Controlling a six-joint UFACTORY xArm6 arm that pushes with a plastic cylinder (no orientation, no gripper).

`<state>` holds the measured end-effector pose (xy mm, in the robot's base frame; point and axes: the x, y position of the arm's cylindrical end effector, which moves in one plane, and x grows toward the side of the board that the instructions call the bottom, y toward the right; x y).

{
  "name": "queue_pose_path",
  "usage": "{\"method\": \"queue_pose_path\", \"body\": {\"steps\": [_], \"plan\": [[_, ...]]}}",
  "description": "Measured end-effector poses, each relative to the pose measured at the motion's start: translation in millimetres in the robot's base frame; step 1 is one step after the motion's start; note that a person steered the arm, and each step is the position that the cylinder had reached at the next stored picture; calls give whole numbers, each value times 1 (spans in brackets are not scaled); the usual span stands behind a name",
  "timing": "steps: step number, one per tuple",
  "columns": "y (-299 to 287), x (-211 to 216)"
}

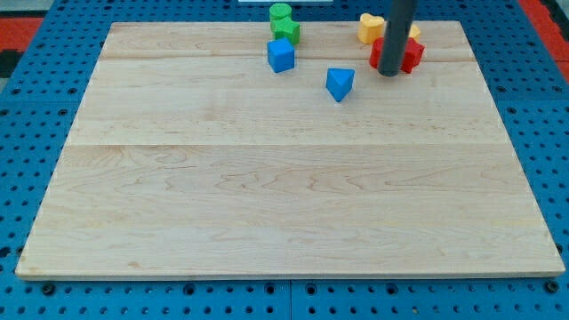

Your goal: Separate the red star from the yellow hexagon

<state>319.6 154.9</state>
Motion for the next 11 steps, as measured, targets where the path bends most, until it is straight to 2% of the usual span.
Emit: {"method": "queue_pose_path", "body": {"steps": [1,2,3,4,5,6,7,8,10,11], "plan": [[-54,18],[-113,14],[-135,12],[-75,27],[18,12],[127,-20],[134,-63],[75,-71],[12,-33],[1,-28]]}}
